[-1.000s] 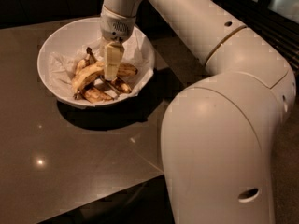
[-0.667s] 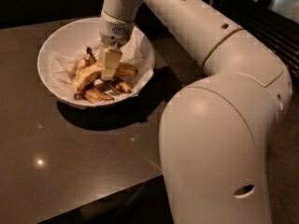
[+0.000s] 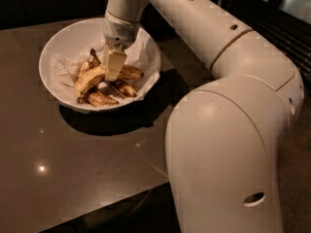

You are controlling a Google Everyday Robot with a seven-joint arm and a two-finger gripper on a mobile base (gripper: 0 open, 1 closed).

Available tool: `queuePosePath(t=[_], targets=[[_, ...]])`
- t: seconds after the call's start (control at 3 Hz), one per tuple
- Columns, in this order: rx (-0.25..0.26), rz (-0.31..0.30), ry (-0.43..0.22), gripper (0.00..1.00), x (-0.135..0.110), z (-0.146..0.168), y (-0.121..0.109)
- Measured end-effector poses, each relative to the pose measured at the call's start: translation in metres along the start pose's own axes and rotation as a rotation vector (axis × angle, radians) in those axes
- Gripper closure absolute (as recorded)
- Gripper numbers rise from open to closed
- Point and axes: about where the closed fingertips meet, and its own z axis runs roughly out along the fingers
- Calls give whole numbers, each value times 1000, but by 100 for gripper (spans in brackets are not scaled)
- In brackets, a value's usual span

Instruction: Pick banana from white bowl

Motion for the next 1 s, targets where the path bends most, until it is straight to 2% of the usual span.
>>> queuePosePath(t=[0.33,0.67,1.0], targets=[[66,-6,-1,100,-5,-13,9],[208,9,13,100,-13,-45,41],[300,-15,43,100,-28,-71,84]])
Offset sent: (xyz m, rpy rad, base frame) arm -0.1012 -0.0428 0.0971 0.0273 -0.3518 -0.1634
